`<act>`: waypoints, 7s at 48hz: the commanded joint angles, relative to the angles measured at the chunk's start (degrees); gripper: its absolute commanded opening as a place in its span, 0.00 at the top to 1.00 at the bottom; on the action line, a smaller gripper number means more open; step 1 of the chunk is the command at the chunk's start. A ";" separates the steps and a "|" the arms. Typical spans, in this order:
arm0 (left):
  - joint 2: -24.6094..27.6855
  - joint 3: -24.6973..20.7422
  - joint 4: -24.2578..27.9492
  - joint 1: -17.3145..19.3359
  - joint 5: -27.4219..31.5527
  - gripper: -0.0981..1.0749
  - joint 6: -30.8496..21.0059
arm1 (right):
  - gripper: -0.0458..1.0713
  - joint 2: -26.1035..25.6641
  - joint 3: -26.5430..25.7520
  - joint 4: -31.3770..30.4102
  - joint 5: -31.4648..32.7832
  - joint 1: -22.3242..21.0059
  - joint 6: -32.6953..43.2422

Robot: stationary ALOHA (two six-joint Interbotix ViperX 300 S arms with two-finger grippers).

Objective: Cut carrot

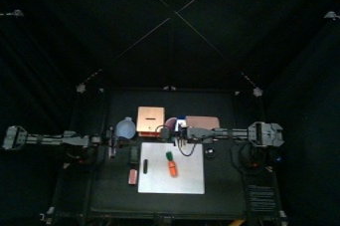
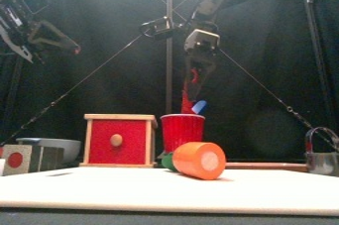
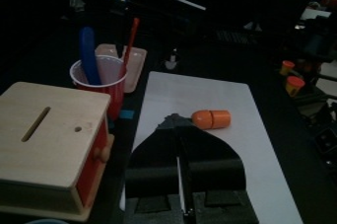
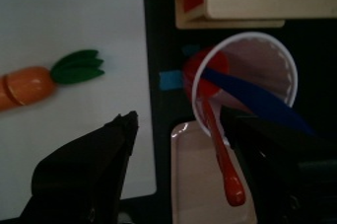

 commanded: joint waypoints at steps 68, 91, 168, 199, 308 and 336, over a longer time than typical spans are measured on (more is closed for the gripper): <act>0.26 0.62 -0.44 0.26 -0.62 0.93 -0.09 | 0.63 -4.57 -4.04 -4.04 6.59 -0.62 1.32; 0.53 -0.79 2.64 0.62 -4.39 0.92 0.26 | 0.63 -22.41 8.00 -3.52 -2.29 3.34 10.20; 54.32 -31.29 3.87 -6.50 -19.07 0.42 0.35 | 0.64 -37.71 45.18 0.53 -53.00 9.58 24.17; 54.93 -30.94 3.69 -13.27 -12.48 0.58 0.00 | 0.64 -27.42 48.34 4.66 -55.11 16.08 24.17; 59.15 -30.50 -5.45 -16.52 -6.59 0.57 0.35 | 0.67 -10.02 37.18 -0.88 -45.35 15.56 24.08; 49.66 -30.76 2.81 -14.59 -12.92 0.40 0.35 | 0.67 -23.73 37.18 -0.88 -32.70 16.61 24.26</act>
